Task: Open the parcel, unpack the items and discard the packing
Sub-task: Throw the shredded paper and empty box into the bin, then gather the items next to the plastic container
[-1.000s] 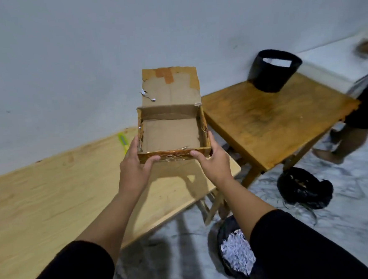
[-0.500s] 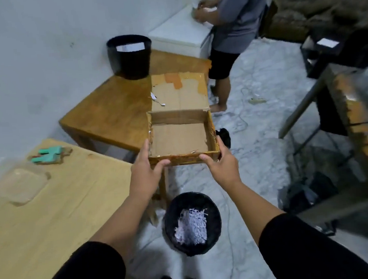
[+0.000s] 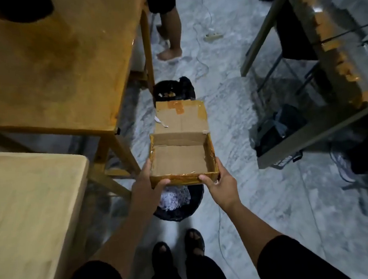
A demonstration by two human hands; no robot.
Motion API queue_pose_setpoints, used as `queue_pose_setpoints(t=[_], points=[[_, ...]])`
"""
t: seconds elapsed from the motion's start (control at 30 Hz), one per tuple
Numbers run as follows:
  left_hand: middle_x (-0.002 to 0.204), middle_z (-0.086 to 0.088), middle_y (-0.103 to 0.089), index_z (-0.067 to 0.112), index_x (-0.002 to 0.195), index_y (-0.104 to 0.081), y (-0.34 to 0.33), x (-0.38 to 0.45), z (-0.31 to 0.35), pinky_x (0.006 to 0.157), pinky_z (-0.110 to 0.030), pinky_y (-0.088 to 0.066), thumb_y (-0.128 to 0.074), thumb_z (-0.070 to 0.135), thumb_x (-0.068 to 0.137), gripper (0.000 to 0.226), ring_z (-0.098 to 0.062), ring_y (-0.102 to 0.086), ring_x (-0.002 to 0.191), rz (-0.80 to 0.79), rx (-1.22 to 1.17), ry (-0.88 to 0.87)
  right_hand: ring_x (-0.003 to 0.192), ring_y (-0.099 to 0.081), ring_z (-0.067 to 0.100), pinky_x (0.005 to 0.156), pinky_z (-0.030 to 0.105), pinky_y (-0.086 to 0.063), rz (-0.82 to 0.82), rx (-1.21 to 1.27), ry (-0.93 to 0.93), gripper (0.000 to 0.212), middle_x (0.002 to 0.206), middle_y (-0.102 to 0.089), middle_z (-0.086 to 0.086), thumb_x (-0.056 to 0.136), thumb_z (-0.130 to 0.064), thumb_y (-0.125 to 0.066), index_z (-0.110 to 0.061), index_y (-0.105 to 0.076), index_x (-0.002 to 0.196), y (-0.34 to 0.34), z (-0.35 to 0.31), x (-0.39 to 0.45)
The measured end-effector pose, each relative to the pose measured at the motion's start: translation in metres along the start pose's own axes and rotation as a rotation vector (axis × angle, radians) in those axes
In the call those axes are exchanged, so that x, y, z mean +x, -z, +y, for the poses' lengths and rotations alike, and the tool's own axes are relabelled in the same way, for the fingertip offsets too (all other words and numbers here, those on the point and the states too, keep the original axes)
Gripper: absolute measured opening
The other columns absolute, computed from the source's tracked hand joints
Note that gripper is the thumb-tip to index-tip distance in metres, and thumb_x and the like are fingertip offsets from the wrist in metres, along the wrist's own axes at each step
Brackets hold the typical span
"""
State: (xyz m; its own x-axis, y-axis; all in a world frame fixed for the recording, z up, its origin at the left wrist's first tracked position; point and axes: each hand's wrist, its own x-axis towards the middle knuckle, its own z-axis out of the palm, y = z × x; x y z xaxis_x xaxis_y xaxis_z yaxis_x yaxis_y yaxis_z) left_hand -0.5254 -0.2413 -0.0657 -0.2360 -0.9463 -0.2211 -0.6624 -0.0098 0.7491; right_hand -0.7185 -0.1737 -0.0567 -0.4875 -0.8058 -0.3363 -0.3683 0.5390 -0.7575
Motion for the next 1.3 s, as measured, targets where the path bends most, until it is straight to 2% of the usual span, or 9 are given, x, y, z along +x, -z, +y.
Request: queue_pose_setpoints(t=[0.07,0.2,0.33,0.4,0.6,0.77,0.9,1.1,1.3], points=[[0.140,-0.011,-0.045,0.013,0.145,-0.023,-0.018,0.006,-0.022,0.102,-0.041,-0.040,-0.066,0.033,0.083,0.078,-0.028,-0.044,0.125,-0.020,0.005,0.028,0.128,-0.044,0.019,0.099,0.021,-0.035,-0.056,-0.006,-0.043,0.079,0.142,-0.045,0.006,0.082,-0.033,-0.068,-0.015,-0.024,0.145,-0.014,0.023,0.011],[0.144,-0.016,-0.038,0.009,0.145,-0.020,-0.047,0.024,-0.063,0.104,-0.043,-0.036,-0.068,0.027,0.081,0.081,-0.031,-0.040,0.129,-0.119,0.064,0.087,0.136,-0.031,0.023,0.107,0.029,-0.028,-0.269,-0.132,-0.063,0.086,0.151,-0.030,0.004,0.083,-0.032,-0.066,-0.015,-0.012,0.147,-0.036,0.051,0.038],[0.151,-0.017,-0.024,0.004,0.145,-0.016,-0.061,0.043,-0.071,0.111,-0.039,-0.022,-0.060,0.029,0.088,0.076,-0.031,-0.024,0.138,-0.223,0.219,0.096,0.134,-0.033,0.025,0.108,0.032,-0.028,-0.379,-0.331,-0.039,0.072,0.150,-0.030,0.005,0.086,-0.029,-0.062,-0.016,-0.020,0.144,-0.053,0.052,0.063],[0.151,-0.017,-0.021,0.004,0.145,-0.014,-0.063,0.048,-0.064,0.110,-0.040,-0.024,-0.051,0.034,0.092,0.072,-0.031,-0.022,0.138,-0.284,0.331,0.123,0.133,-0.034,0.028,0.108,0.037,-0.034,-0.434,-0.502,-0.038,0.066,0.150,-0.029,0.009,0.089,-0.032,-0.056,-0.015,-0.023,0.143,-0.057,0.045,0.072],[0.122,-0.014,-0.049,0.003,0.121,-0.043,-0.029,0.056,-0.002,0.088,-0.034,-0.044,-0.040,0.028,0.097,0.034,-0.026,-0.049,0.111,-0.338,0.637,0.043,0.118,-0.048,0.032,0.093,0.038,-0.043,-0.539,-0.911,0.025,0.040,0.132,-0.045,0.015,0.093,-0.030,-0.045,-0.007,-0.047,0.125,-0.035,-0.014,0.080],[0.101,-0.014,-0.055,0.000,0.109,-0.053,0.031,0.060,0.056,0.068,-0.032,-0.043,-0.039,0.023,0.093,0.030,-0.030,-0.051,0.089,-0.056,0.746,-0.134,0.124,-0.043,0.031,0.096,0.038,-0.040,-0.454,-0.932,0.218,0.048,0.136,-0.041,0.015,0.094,-0.035,-0.044,-0.004,-0.039,0.131,0.004,-0.095,0.077],[0.131,-0.016,-0.043,0.001,0.135,-0.027,0.094,0.053,0.112,0.093,-0.033,-0.038,-0.036,0.034,0.098,0.051,-0.029,-0.042,0.119,0.098,0.741,-0.015,0.133,-0.033,0.031,0.100,0.041,-0.038,-0.411,-0.896,0.387,0.059,0.150,-0.024,0.014,0.096,-0.037,-0.041,-0.007,-0.021,0.142,0.031,-0.171,0.072],[0.115,-0.015,-0.050,0.004,0.122,-0.040,0.186,0.034,0.143,0.089,-0.033,-0.041,-0.044,0.038,0.092,0.045,-0.028,-0.047,0.106,0.457,0.759,0.024,0.141,-0.017,0.023,0.108,0.037,-0.031,-0.282,-0.828,0.707,0.063,0.156,-0.012,0.006,0.097,-0.037,-0.039,-0.010,-0.011,0.146,0.045,-0.282,0.044],[0.108,-0.015,-0.052,0.003,0.114,-0.044,0.267,-0.008,0.135,0.088,-0.035,-0.044,-0.042,0.039,0.093,0.041,-0.027,-0.050,0.100,0.671,0.793,0.189,0.143,-0.011,0.021,0.113,0.035,-0.022,-0.226,-0.820,0.973,0.063,0.156,-0.015,0.006,0.097,-0.037,-0.038,-0.010,-0.010,0.146,0.011,-0.361,-0.001]])
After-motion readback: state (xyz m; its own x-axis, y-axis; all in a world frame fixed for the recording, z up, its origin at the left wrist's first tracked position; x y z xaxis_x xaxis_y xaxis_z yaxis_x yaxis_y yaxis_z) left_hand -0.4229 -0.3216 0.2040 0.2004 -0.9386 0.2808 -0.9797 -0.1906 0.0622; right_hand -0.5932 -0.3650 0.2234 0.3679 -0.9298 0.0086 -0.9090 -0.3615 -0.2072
